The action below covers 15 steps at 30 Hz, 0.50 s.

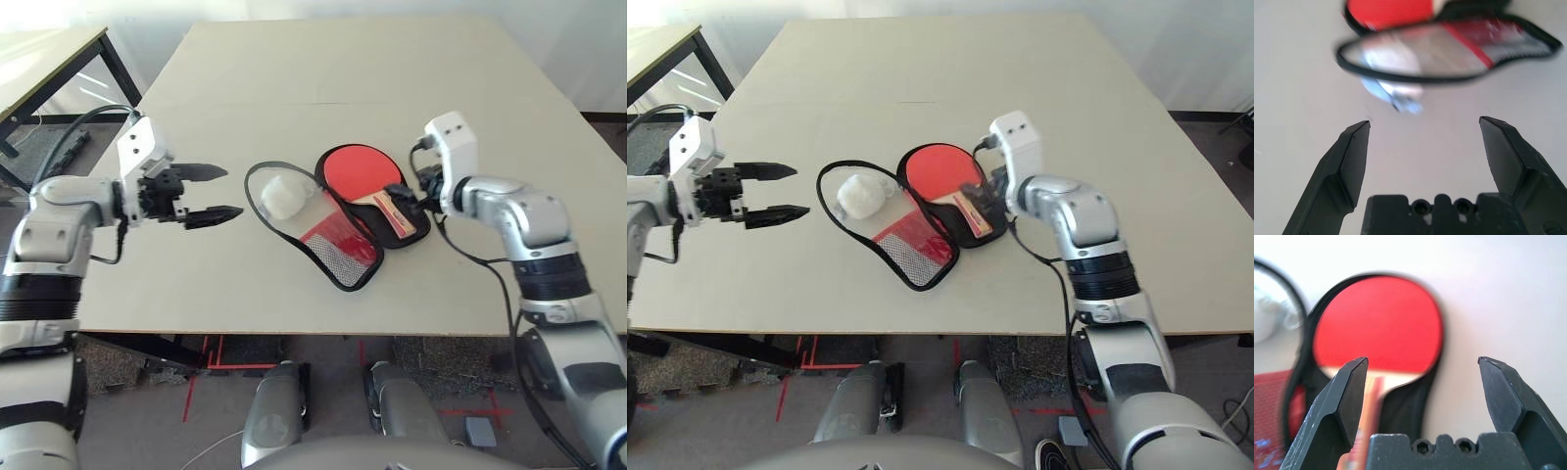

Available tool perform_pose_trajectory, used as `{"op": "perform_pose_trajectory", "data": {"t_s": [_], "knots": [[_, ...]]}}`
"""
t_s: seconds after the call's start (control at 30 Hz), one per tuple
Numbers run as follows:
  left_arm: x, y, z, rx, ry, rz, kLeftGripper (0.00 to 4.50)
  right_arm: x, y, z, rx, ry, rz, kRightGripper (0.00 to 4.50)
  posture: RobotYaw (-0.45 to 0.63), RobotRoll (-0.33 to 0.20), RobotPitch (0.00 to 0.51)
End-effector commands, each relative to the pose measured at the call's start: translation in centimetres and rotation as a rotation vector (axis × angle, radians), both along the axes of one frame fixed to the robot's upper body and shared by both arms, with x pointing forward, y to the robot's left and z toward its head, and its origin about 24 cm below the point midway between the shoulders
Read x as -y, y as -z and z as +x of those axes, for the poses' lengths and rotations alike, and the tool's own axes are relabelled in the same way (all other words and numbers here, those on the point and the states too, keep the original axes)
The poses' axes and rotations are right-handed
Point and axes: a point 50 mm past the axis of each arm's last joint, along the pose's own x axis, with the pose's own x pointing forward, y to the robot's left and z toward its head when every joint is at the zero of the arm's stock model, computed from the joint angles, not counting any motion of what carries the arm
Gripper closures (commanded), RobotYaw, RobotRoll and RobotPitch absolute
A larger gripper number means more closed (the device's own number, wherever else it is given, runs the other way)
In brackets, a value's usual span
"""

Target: Store the ping-pong paddle in its case and zip it.

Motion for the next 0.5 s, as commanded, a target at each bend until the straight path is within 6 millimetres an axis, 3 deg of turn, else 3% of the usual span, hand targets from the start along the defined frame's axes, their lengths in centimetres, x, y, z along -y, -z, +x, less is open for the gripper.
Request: {"op": "perform_pose_trajectory", "data": {"t_s": [0.03,0.2,0.5], "knots": [[2.0,2.7,-0.4,-0.096,0.065,0.038,0.0,2.4,0.7,0.1,0.027,0.027,0.053,0.05,0.13,0.0,0.1],[6.1,3.8,0.4,-0.071,0.158,-0.064,0.0,4.3,1.0,-0.1,0.071,0.056,0.081,0.05,0.11,0.0,0.103],[13.3,2.6,3.7,0.037,0.322,-0.193,0.0,5.2,2.6,-1.6,0.052,0.072,0.132,0.05,0.06,0.0,0.103]]}}
